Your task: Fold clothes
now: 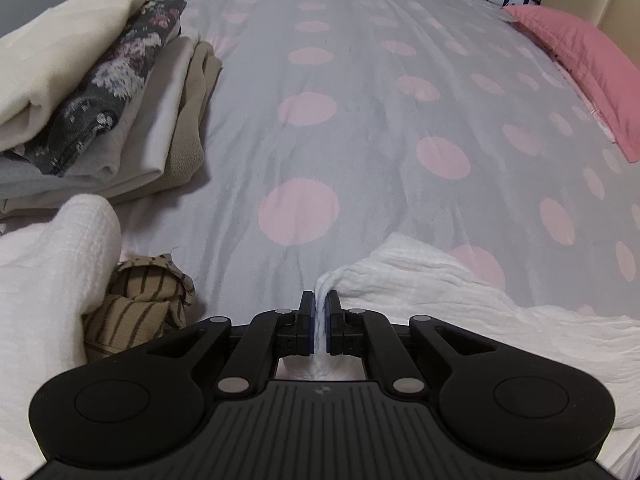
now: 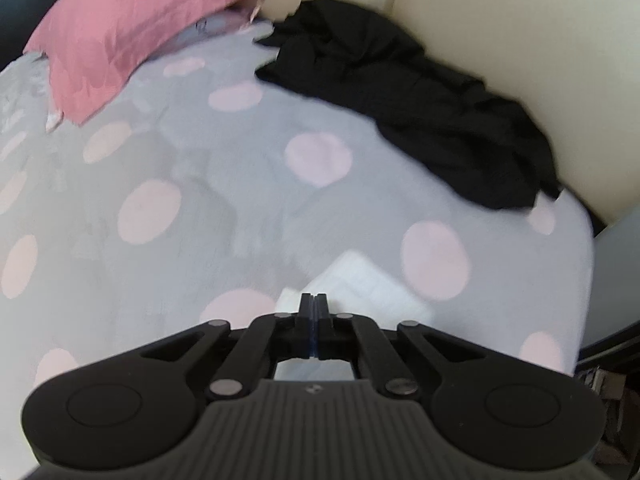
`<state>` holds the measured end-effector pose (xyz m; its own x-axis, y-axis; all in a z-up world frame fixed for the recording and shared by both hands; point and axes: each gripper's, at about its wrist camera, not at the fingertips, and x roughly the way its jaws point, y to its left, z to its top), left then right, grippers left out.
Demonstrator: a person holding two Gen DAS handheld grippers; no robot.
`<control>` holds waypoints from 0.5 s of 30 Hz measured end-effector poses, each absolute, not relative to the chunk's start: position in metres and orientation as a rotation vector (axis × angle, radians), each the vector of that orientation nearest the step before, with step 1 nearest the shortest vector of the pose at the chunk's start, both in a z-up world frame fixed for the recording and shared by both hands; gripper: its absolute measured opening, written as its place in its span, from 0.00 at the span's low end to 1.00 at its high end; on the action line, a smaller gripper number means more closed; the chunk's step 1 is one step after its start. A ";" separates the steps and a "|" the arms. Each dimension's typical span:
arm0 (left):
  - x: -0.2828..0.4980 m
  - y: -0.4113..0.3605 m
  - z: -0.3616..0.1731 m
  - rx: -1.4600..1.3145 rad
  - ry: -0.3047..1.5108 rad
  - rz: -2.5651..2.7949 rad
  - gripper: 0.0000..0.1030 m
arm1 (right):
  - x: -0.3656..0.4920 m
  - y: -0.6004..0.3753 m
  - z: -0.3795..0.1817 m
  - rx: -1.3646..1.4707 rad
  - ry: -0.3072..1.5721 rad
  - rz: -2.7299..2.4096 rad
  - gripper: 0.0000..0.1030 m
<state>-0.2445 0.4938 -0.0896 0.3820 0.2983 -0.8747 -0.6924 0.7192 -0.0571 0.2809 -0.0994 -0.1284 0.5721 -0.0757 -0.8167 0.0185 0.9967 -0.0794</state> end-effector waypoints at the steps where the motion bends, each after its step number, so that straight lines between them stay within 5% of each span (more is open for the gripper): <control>1: -0.245 0.494 -0.087 -0.456 0.984 0.660 0.03 | 0.279 -0.102 -0.121 -0.066 0.944 -0.054 0.00; 11: -0.243 0.493 -0.078 -0.461 1.002 0.585 0.07 | 0.265 -0.097 -0.092 -0.048 0.987 0.021 0.06; 13: -0.240 0.496 -0.076 -0.452 1.016 0.578 0.19 | 0.263 -0.093 -0.096 -0.041 0.997 0.026 0.06; 15: -0.237 0.502 -0.074 -0.457 1.002 0.572 0.41 | 0.264 -0.087 -0.100 -0.033 1.007 0.032 0.09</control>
